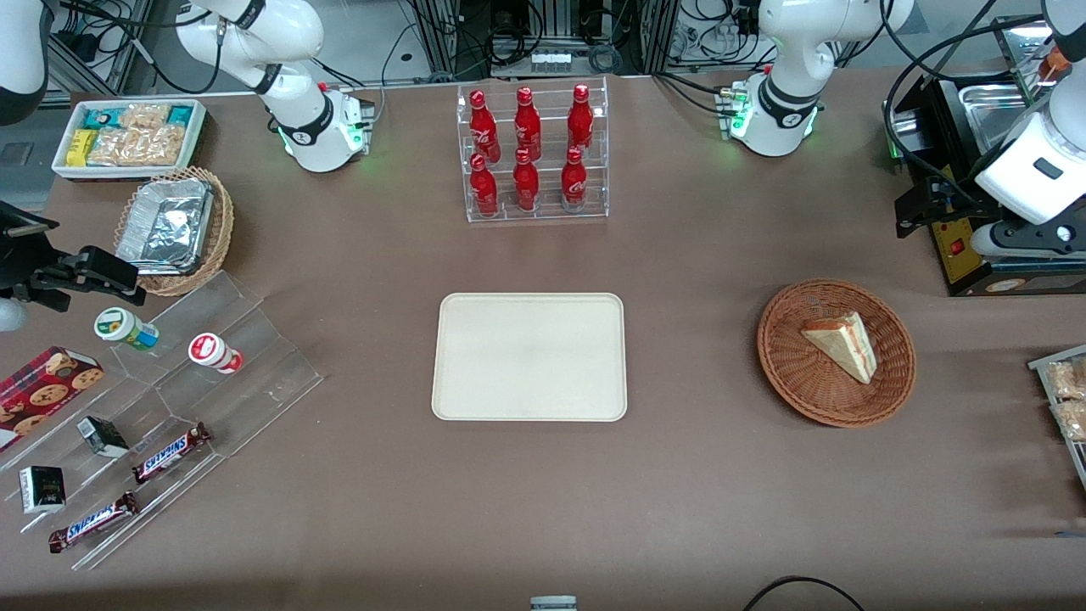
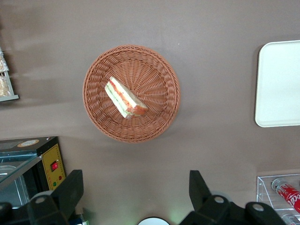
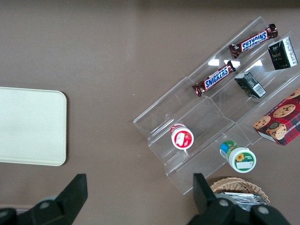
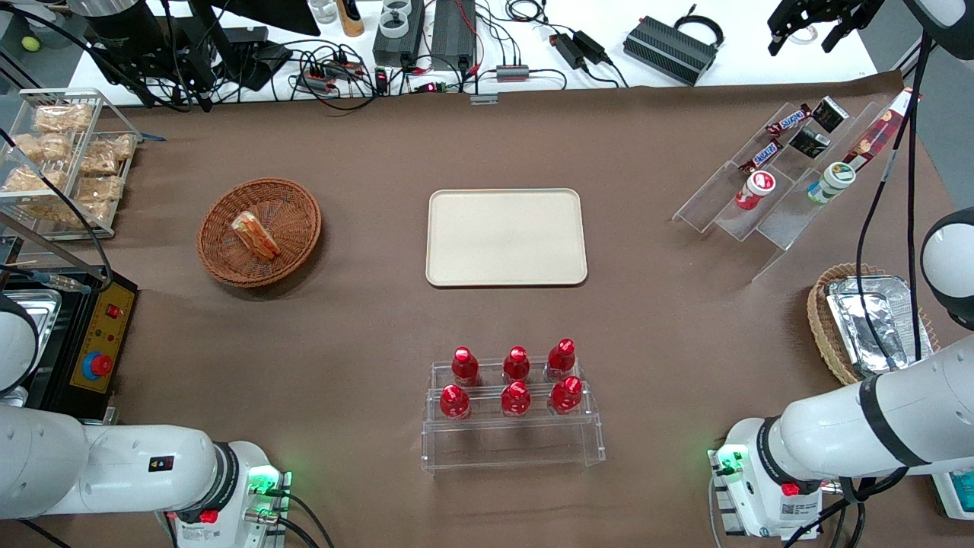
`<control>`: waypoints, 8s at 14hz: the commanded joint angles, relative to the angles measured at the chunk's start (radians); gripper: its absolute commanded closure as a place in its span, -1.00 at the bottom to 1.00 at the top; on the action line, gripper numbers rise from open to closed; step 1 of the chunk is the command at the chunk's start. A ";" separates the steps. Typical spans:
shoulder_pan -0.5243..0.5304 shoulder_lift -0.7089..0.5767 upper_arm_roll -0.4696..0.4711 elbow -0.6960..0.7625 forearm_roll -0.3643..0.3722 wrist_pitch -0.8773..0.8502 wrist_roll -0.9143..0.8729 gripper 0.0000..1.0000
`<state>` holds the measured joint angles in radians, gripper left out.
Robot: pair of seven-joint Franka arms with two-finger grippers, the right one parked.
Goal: Place sandwich from basket to tray
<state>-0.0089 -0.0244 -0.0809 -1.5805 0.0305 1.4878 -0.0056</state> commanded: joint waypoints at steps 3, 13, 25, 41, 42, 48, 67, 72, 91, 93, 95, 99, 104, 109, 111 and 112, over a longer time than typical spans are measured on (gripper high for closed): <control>0.001 0.009 -0.005 0.031 0.008 -0.029 -0.016 -1.00; 0.070 0.055 0.018 0.020 0.014 0.005 -0.252 -1.00; 0.136 0.083 0.021 -0.298 0.016 0.273 -0.474 -1.00; 0.142 0.247 0.021 -0.592 -0.023 0.811 -0.843 -0.95; 0.139 0.253 0.020 -0.610 -0.021 0.847 -0.841 -0.95; 0.116 0.310 0.020 -0.642 -0.015 0.944 -0.832 -0.59; -0.270 0.276 0.009 -0.241 -0.011 0.454 -0.703 0.47; -0.458 0.424 0.009 -0.156 -0.004 0.502 -0.648 0.46; -0.698 0.759 0.012 0.073 -0.004 0.703 -0.863 0.20; -0.698 0.756 0.013 0.073 0.035 0.701 -0.857 -0.34; -0.691 0.742 0.015 0.074 0.063 0.698 -0.857 -0.95; -0.652 0.634 0.021 0.077 0.052 0.634 -0.866 -1.00; -0.528 0.442 0.021 0.073 0.051 0.396 -0.855 -1.00; -0.344 0.288 0.021 0.071 0.051 0.224 -0.641 -1.00; -0.261 0.236 0.021 0.068 0.051 0.163 -0.500 -1.00; -0.237 0.213 0.023 0.060 0.051 0.146 -0.458 -1.00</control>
<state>-0.2997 0.2520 -0.0435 -1.4810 0.0716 1.6680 -0.5511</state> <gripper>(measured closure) 0.000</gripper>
